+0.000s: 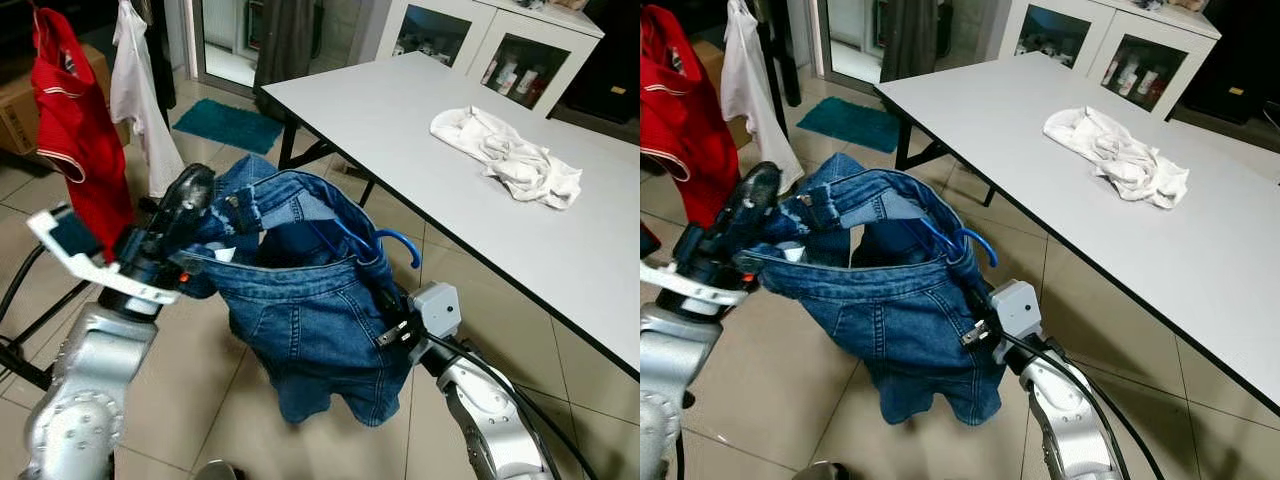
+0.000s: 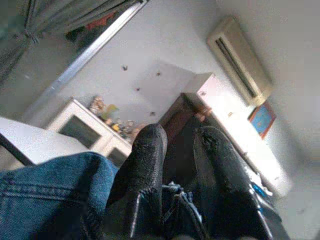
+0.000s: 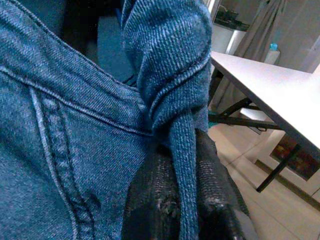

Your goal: Hang hanger

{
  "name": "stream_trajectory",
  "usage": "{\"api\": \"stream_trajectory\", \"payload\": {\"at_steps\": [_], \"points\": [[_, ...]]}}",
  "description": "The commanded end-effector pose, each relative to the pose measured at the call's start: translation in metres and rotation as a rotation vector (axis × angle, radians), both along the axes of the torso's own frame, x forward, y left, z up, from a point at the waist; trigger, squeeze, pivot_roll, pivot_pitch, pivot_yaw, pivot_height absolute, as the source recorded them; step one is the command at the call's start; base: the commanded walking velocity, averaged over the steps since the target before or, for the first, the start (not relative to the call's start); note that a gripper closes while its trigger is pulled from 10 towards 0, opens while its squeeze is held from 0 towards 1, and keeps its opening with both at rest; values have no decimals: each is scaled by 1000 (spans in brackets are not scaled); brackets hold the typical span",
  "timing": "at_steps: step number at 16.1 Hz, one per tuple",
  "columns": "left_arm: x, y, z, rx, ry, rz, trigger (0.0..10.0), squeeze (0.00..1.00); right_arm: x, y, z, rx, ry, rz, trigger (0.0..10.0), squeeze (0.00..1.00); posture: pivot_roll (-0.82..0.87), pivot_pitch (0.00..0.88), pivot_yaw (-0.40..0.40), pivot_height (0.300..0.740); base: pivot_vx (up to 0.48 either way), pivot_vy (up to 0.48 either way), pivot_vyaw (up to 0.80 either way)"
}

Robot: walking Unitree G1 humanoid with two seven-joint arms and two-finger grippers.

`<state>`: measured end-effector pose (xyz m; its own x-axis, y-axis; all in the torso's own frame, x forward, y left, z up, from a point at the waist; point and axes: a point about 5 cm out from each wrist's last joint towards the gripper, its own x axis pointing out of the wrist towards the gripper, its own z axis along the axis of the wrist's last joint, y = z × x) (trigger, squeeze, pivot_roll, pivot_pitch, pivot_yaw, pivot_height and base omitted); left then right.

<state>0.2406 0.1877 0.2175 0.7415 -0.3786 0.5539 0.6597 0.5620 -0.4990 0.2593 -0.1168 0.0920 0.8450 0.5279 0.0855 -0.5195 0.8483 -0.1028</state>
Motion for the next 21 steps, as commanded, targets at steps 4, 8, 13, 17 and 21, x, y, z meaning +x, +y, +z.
{"api": "stream_trajectory", "payload": {"at_steps": [4,8,13,17,21], "points": [[-7,16,-1,-98,55,-90,10000,0,1,-7,-1,-7,-3,-33,0,0,145,95,-132,740,0,0,0],[0,39,-11,157,88,92,10000,0,3,-11,-2,-19,-5,-51,0,0,147,96,-130,740,0,0,0],[16,44,-31,621,45,408,10000,0,18,-23,5,-49,-31,-156,0,0,146,90,-130,740,0,0,0],[20,39,-41,801,0,544,10000,0,24,-21,11,-49,-48,-186,0,0,145,88,-130,740,0,0,0],[24,13,-41,812,-81,593,10000,0,32,-11,10,-74,-33,-221,0,0,152,85,-131,740,0,0,0]]}}
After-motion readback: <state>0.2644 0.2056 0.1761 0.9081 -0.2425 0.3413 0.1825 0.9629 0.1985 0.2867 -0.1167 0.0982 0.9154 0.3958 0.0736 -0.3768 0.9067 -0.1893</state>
